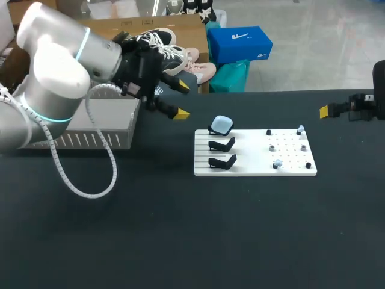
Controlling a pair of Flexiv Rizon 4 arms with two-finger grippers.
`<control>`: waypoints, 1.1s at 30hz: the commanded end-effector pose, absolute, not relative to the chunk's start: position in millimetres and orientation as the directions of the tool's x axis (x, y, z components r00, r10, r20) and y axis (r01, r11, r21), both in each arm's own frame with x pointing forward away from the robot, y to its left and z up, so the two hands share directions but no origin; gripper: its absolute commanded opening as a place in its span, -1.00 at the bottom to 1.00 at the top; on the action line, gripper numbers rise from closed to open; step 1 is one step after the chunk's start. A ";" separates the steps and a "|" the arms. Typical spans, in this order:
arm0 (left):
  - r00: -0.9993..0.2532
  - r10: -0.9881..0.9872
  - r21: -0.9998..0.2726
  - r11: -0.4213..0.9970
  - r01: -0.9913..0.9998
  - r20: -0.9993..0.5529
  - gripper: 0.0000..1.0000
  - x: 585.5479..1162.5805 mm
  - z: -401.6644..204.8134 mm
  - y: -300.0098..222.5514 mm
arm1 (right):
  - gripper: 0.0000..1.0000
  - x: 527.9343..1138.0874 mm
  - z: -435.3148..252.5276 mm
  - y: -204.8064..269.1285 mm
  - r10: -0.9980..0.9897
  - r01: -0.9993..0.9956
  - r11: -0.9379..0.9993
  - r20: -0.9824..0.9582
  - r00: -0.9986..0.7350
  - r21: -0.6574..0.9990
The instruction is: Pick up each earbud case from the left stands, insert the matching earbuds, close the lid, and place the case in the box.
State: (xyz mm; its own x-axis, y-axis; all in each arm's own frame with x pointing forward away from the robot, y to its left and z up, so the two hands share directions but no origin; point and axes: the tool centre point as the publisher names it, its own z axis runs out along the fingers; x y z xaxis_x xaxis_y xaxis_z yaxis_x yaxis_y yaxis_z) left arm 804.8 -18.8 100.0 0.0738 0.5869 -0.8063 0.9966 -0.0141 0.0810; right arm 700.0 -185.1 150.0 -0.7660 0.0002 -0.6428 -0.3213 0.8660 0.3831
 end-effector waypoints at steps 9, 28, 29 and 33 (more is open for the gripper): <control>0.041 0.602 -0.013 -0.084 0.996 -0.797 0.84 814.8 63.2 -42.5 | 1.00 700.0 150.0 -185.1 0.000 -0.321 0.866 -0.643 -0.766 0.383; 0.005 0.602 -0.036 -0.056 0.998 -0.799 0.41 824.3 41.7 -64.5 | 1.00 700.0 150.0 -185.1 0.000 -0.321 0.866 -0.643 -0.766 0.383; -0.001 0.601 -0.042 -0.053 0.998 -0.800 0.41 824.8 41.4 -65.6 | 1.00 700.0 150.0 -185.1 0.000 -0.321 0.866 -0.643 -0.766 0.383; -0.008 0.596 -0.050 -0.054 0.997 -0.803 0.25 824.1 41.9 -69.5 | 1.00 700.0 150.0 -185.1 0.000 -0.321 0.866 -0.643 -0.766 0.383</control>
